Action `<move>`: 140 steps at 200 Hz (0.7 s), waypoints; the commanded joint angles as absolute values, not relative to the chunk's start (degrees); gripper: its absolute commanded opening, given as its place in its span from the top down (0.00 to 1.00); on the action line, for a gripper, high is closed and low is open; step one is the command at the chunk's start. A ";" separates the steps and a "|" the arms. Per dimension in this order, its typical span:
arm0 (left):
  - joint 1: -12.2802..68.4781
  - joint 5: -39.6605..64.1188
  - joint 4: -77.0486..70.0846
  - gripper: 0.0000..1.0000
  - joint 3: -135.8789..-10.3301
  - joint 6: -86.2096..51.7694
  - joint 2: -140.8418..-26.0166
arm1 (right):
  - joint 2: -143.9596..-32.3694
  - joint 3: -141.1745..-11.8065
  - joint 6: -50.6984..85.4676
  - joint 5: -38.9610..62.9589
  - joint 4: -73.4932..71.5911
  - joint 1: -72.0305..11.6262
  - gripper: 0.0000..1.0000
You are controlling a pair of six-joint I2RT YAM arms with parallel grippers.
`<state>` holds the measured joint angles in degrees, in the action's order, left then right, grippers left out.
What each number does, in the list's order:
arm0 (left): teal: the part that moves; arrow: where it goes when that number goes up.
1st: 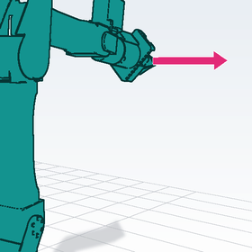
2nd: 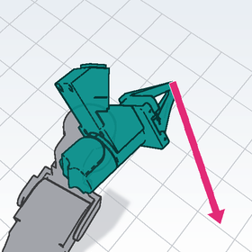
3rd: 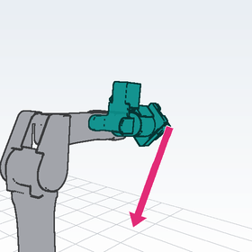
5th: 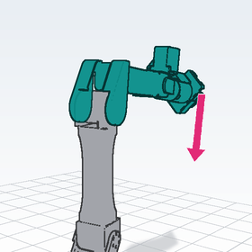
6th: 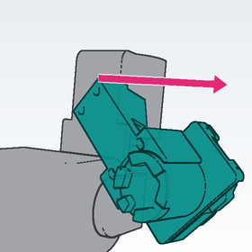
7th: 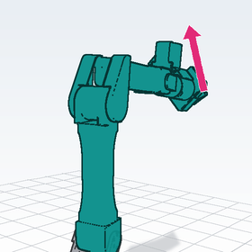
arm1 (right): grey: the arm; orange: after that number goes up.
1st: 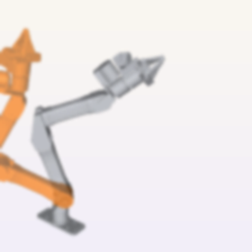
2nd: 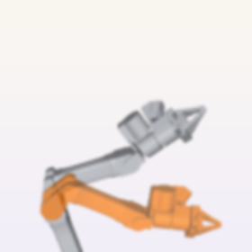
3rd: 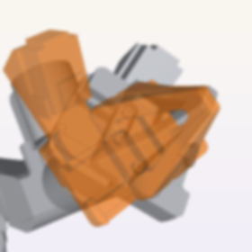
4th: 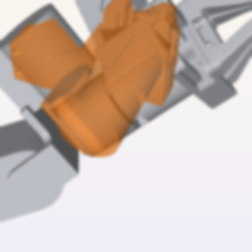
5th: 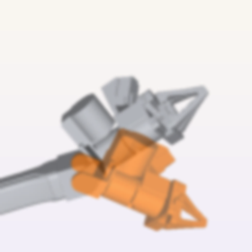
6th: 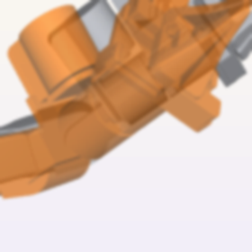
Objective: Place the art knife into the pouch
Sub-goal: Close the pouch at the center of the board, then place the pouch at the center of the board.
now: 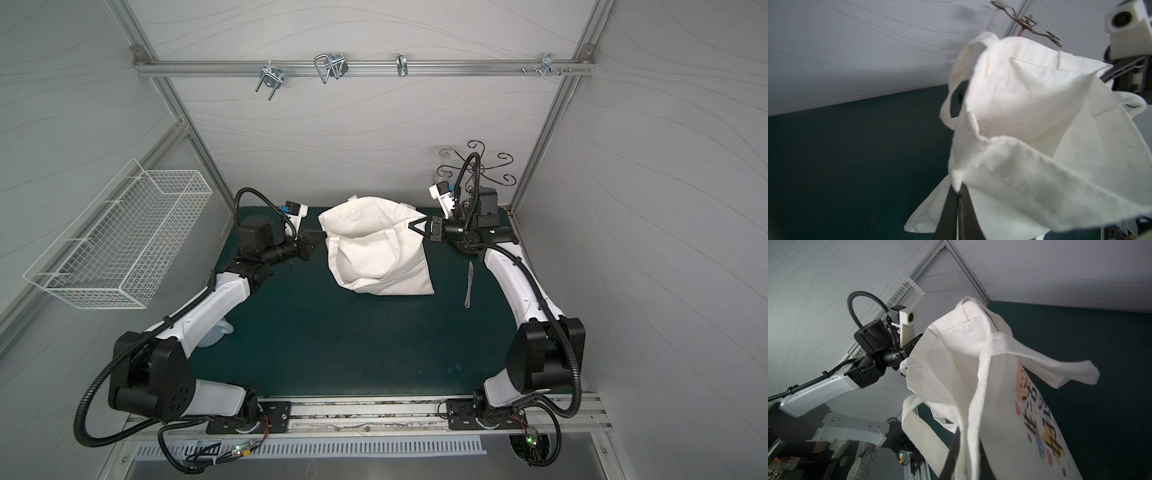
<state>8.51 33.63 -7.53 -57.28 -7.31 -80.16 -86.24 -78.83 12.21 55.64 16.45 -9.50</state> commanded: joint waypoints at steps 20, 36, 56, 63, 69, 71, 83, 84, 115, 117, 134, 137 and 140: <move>7.21 27.75 -11.95 1.00 -58.52 -12.08 -78.37 | -86.95 -82.61 12.13 53.20 17.42 -9.00 1.00; 7.21 26.80 -11.32 1.00 -57.78 -12.55 -76.99 | -87.73 -84.58 12.17 51.72 19.65 -8.99 1.00; 7.21 26.28 -10.87 1.00 -57.20 -13.51 -74.09 | -87.77 -85.85 12.46 49.15 21.50 -9.19 1.00; 7.21 26.32 -9.92 1.00 -57.45 -13.62 -73.07 | -87.71 -86.11 12.58 47.74 22.11 -9.21 1.00; 7.21 26.32 -8.98 1.00 -57.91 -13.47 -72.16 | -87.49 -86.35 12.56 46.97 22.71 -9.25 1.00; 7.21 26.27 -8.51 1.00 -58.07 -13.45 -71.85 | -87.53 -86.54 12.57 46.83 22.99 -9.28 1.00; 7.29 26.02 -6.34 1.00 -58.99 -13.36 -69.73 | -87.00 -87.27 12.86 45.65 24.23 -9.34 1.00; 7.34 26.02 -6.12 1.00 -59.07 -13.36 -69.50 | -86.96 -87.31 12.89 45.45 24.33 -9.37 1.00; 10.07 23.87 2.81 1.00 -62.34 -10.19 -63.71 | -83.40 -88.41 12.41 41.88 27.91 -11.06 1.00; 10.45 23.59 3.40 1.00 -62.50 -9.91 -63.37 | -83.03 -88.50 12.33 41.56 28.27 -11.14 1.00; 12.41 22.72 8.37 1.00 -64.12 -8.82 -60.21 | -80.37 -89.28 11.62 38.90 32.08 -13.12 1.00; 12.59 22.82 9.03 1.00 -64.22 -8.82 -59.60 | -79.60 -89.38 11.32 38.49 32.99 -13.41 1.00; 12.79 22.89 9.65 1.00 -64.20 -8.87 -59.02 | -79.05 -89.52 11.26 38.13 33.82 -13.73 1.00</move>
